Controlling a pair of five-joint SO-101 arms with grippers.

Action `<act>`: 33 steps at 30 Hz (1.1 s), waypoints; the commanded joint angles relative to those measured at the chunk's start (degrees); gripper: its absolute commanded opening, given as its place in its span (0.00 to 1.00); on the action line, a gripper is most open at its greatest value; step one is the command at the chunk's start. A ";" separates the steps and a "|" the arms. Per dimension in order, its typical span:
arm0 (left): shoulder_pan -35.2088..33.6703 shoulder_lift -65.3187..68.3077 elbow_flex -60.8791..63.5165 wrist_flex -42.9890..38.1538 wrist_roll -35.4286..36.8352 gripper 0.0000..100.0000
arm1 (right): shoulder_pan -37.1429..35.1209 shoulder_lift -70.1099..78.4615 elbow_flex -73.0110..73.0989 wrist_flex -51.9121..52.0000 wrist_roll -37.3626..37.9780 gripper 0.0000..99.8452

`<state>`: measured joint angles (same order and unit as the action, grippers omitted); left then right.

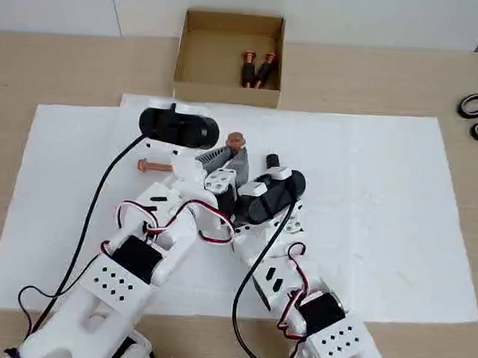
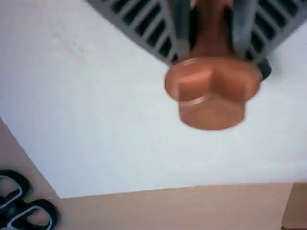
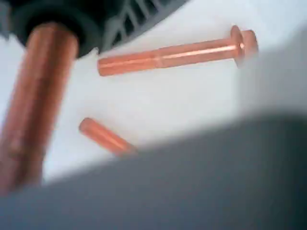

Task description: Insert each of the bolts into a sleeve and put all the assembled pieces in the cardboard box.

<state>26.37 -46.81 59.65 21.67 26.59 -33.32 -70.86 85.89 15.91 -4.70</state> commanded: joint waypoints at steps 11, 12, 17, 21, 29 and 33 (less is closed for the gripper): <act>1.85 -2.20 -0.75 5.10 -0.53 0.01 | 0.13 -1.54 -1.14 0.13 -0.62 0.00; 2.64 -2.29 -0.84 6.24 -0.62 0.01 | 0.13 -1.54 -1.14 0.13 -0.53 0.00; 3.43 -2.29 -0.84 8.26 -0.62 0.01 | 0.13 -1.54 -1.14 0.13 -0.44 0.00; 3.43 -2.29 -0.84 10.46 -0.62 0.01 | 0.13 -1.54 -1.14 0.13 -0.44 0.00; 3.60 -2.29 -0.84 12.04 -3.69 0.01 | 0.13 -1.54 -1.14 0.13 -0.44 0.00; 4.13 -2.29 -0.84 12.04 -3.78 0.01 | 0.13 -1.54 -1.14 0.13 -0.35 0.00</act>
<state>30.07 -47.60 59.65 33.54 23.52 -33.05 -70.86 85.89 16.18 -4.70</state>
